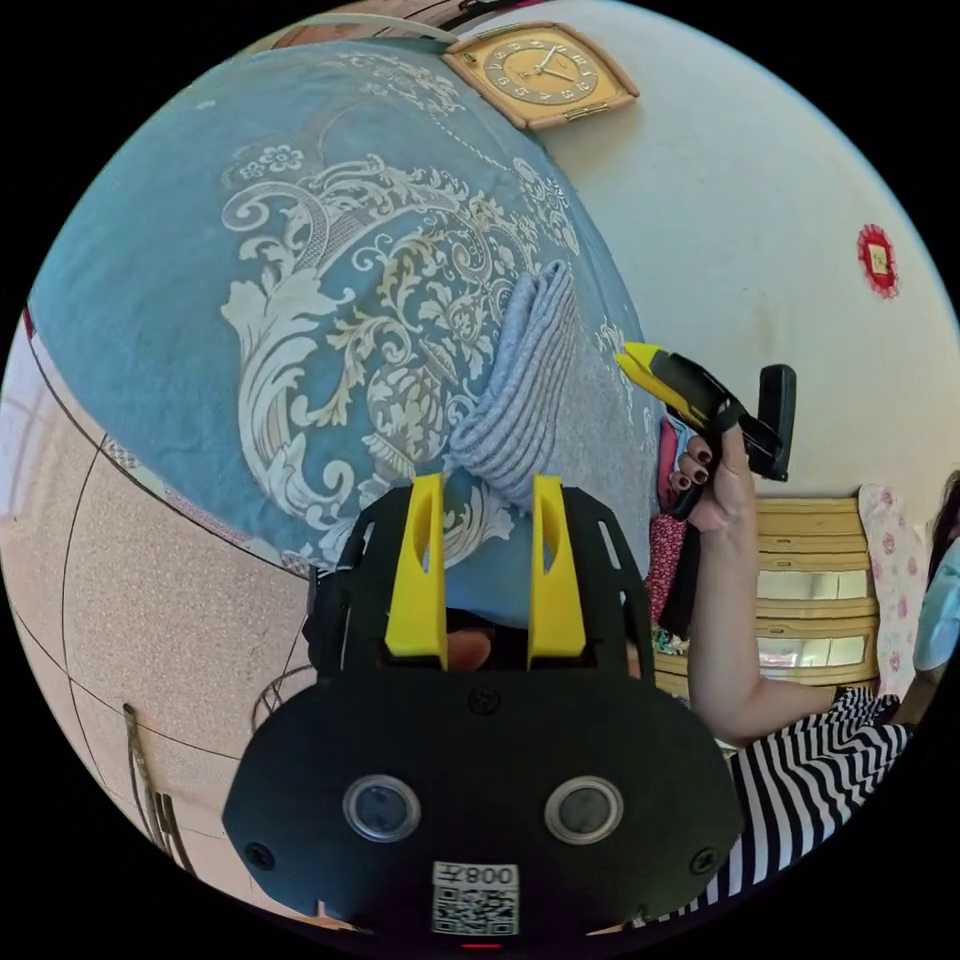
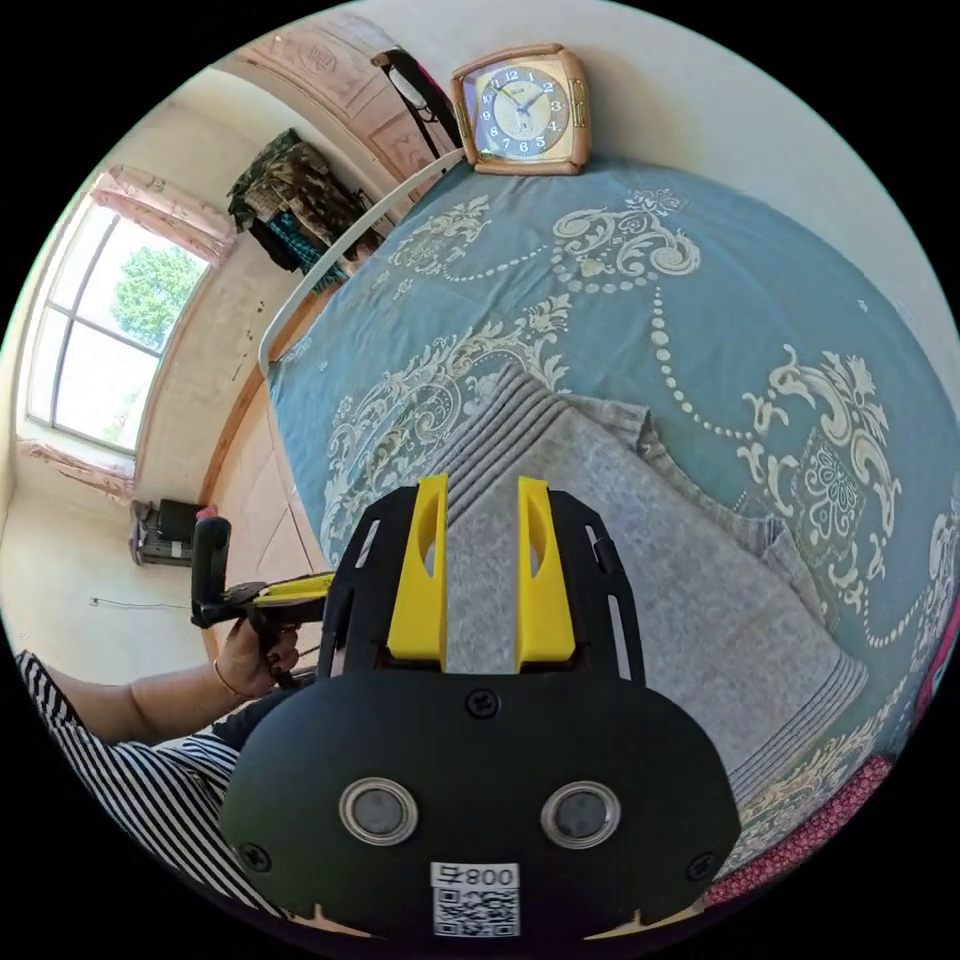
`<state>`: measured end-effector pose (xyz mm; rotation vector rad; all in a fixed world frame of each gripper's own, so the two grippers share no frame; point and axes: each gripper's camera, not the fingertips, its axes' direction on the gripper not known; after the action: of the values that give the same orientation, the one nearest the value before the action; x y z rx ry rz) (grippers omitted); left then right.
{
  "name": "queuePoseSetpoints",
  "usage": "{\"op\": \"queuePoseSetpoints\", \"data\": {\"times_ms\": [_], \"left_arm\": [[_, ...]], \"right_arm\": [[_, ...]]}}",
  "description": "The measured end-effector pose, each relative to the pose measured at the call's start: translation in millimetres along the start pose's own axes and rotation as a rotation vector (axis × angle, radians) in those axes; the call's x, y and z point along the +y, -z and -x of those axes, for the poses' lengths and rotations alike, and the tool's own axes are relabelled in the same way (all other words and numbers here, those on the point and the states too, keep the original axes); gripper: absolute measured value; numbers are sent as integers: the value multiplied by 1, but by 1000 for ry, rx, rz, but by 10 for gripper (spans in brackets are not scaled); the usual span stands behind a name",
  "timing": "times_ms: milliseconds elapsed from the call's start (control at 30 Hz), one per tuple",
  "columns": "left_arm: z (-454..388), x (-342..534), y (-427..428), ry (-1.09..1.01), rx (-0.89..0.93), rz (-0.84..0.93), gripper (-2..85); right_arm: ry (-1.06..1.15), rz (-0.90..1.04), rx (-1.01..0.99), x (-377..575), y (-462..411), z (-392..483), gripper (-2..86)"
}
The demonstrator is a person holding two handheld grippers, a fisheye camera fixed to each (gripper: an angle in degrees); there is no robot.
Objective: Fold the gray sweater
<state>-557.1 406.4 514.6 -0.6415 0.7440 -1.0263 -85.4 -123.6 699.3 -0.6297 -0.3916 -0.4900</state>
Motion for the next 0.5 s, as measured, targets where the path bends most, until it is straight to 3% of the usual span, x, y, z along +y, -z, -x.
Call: {"op": "queuePoseSetpoints", "data": {"times_ms": [200,367,500], "left_arm": [[36,15,-5,-1,72,0,113],[65,37,-3,-25,79,-2,95],[81,53,0,-56,79,9,77]], "right_arm": [[-21,125,117,-49,-57,47,124],[7,128,439,-62,-95,96,112],[53,124,536,-61,-106,110,90]]}}
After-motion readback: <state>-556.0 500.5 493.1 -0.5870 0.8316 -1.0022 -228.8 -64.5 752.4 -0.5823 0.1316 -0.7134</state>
